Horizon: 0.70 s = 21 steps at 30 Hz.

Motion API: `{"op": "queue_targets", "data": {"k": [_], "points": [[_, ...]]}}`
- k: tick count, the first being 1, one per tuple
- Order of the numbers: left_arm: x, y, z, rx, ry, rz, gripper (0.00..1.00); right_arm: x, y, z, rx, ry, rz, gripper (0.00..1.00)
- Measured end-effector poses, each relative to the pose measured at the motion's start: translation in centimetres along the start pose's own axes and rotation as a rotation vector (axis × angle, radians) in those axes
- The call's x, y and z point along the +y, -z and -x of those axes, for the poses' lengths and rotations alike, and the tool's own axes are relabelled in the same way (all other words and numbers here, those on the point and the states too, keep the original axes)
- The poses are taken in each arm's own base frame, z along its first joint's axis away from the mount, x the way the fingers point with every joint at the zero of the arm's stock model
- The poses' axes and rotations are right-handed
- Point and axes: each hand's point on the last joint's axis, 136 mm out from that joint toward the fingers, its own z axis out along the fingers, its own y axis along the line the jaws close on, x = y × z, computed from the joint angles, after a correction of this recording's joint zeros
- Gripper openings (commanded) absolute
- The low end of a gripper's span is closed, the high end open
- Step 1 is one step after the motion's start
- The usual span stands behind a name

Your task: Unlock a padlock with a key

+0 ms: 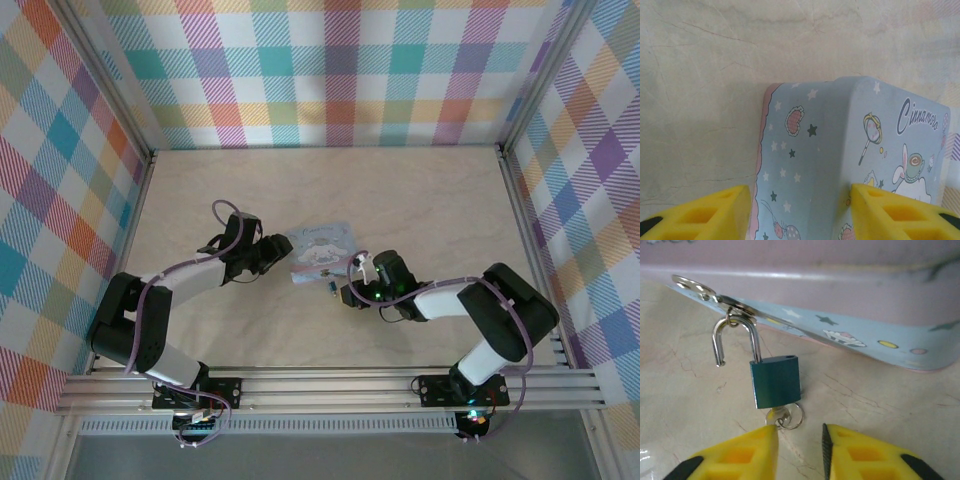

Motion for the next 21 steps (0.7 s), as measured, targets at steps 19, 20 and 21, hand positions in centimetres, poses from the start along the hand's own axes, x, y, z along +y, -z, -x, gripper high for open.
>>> {"op": "queue_targets", "data": {"k": [19, 20, 21], "points": [[0.3, 0.4, -0.5, -0.012, -0.011, 0.012, 0.54, 1.9, 2.0, 5.9, -0.117, 0.015, 0.066, 0.59], [0.3, 0.5, -0.6, -0.014, -0.013, 0.014, 0.54, 1.8, 1.8, 6.2, -0.119, 0.012, 0.069, 0.59], [0.2, 0.5, -0.7, -0.014, -0.015, 0.015, 0.54, 1.6, 1.5, 6.5, -0.118, 0.008, 0.072, 0.6]]}}
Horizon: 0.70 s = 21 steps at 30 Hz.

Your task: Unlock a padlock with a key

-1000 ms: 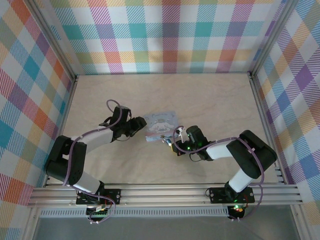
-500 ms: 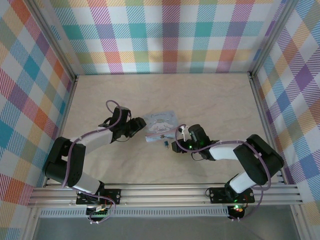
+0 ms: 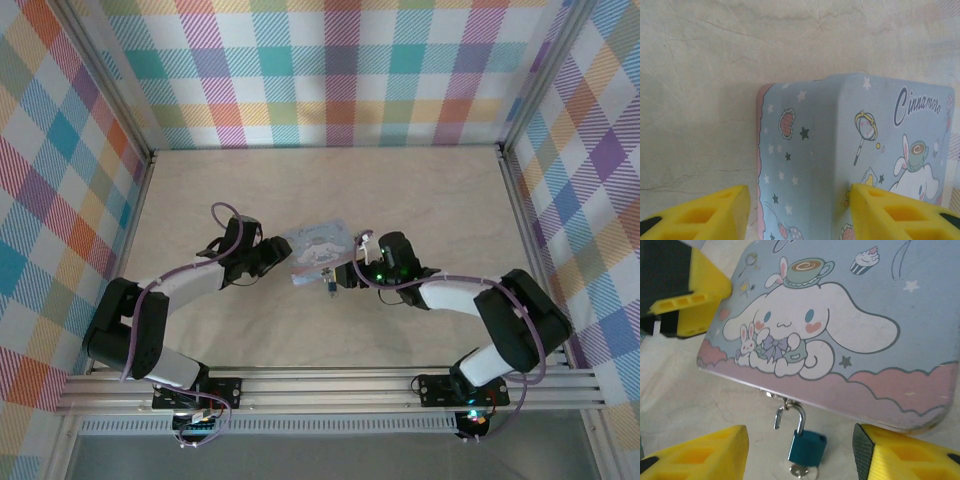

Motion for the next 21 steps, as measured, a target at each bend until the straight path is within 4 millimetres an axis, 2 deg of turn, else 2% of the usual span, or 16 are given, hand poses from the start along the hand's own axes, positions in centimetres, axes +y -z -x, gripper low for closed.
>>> {"op": "queue_targets", "data": {"k": [11, 15, 21], "points": [[-0.1, 0.2, -0.7, 0.002, 0.005, 0.003, 0.54, -1.8, -1.7, 2.4, -0.015, -0.021, 0.031, 0.62], [-0.1, 0.2, -0.7, 0.003, 0.006, 0.003, 0.54, -1.9, -1.3, 2.4, -0.027, -0.021, 0.034, 0.63], [-0.1, 0.2, -0.7, 0.002, 0.006, 0.002, 0.54, -1.0, 0.7, 1.3, -0.042, -0.019, 0.06, 0.66]]}}
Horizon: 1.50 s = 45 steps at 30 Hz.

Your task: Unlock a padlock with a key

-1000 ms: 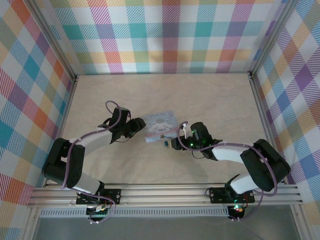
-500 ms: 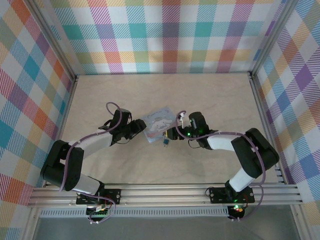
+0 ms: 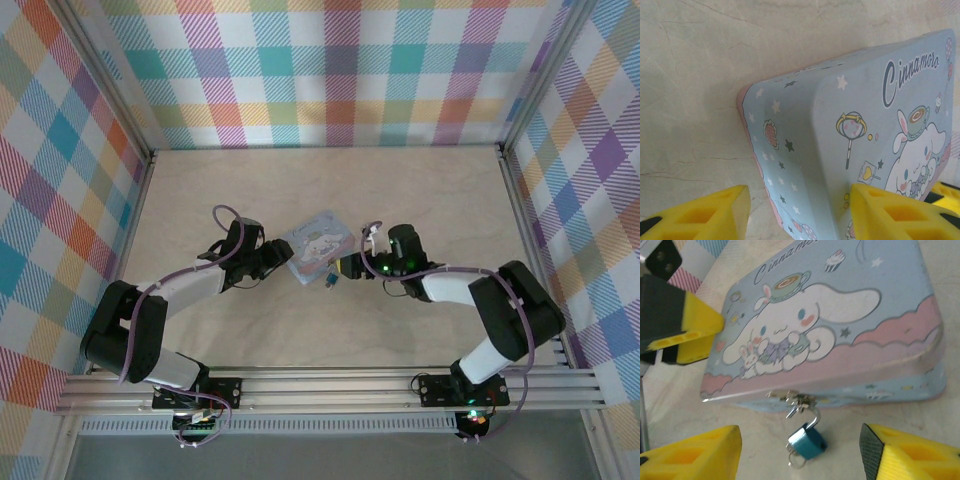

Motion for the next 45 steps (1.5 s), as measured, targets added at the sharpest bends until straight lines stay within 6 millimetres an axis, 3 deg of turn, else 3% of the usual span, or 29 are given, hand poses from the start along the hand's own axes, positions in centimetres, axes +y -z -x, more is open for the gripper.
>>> {"op": "queue_targets", "data": {"k": [7, 16, 28, 45], "points": [[0.0, 0.0, 0.0, -0.002, 0.0, 0.001, 0.54, 0.7, 0.2, -1.2, 0.013, -0.055, 0.048, 0.65], [0.0, 0.0, 0.0, -0.002, -0.001, 0.002, 0.55, 0.3, -2.0, -2.6, 0.055, -0.11, 0.086, 0.6], [0.0, 0.0, 0.0, -0.006, -0.004, 0.004, 0.55, 0.2, -4.3, -2.5, 0.069, -0.131, 0.134, 0.55], [0.0, 0.1, 0.0, -0.007, -0.004, 0.004, 0.55, 1.0, -4.8, -2.4, 0.093, -0.152, 0.185, 0.47]]}}
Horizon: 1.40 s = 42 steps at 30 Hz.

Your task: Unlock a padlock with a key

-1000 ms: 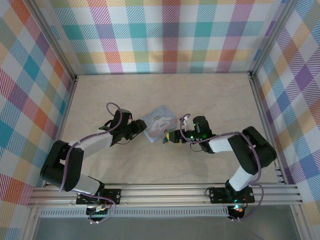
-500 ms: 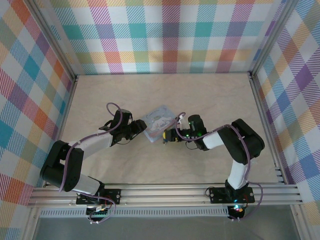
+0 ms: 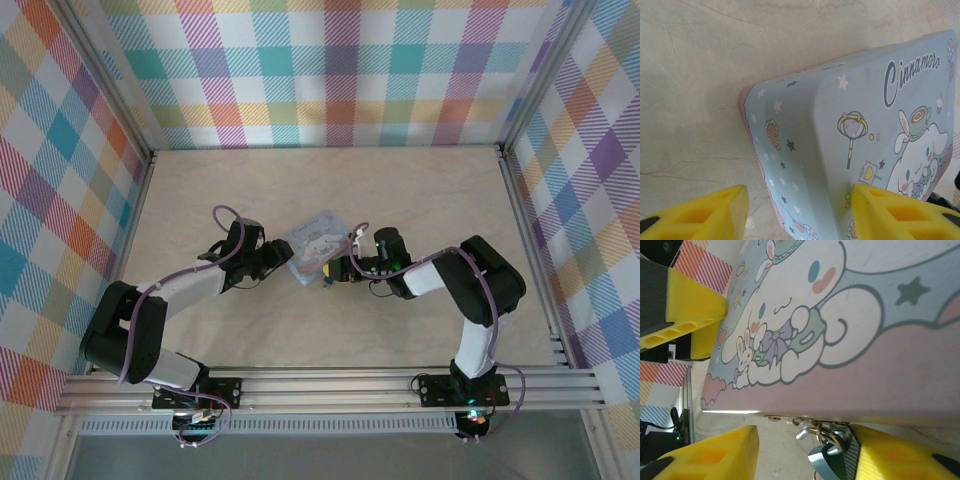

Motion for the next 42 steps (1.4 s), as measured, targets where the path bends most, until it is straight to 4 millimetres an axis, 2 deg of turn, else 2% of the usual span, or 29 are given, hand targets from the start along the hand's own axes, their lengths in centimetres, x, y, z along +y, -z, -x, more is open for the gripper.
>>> {"op": "queue_targets", "data": {"k": [20, 27, 31, 42], "points": [[0.1, 0.1, -0.1, 0.004, 0.001, 0.006, 0.55, -0.7, 0.1, -0.9, 0.033, -0.007, -0.028, 0.19], [0.2, 0.1, -0.1, 0.002, 0.001, 0.008, 0.55, -0.8, 0.2, -1.0, 0.037, -0.003, -0.038, 0.13], [0.2, 0.1, -0.1, 0.002, 0.001, 0.008, 0.56, -0.7, 0.3, -1.0, 0.039, 0.002, -0.045, 0.12], [0.1, 0.1, -0.2, 0.005, -0.002, 0.007, 0.56, -0.7, 0.5, -1.4, 0.048, 0.003, -0.048, 0.19]]}}
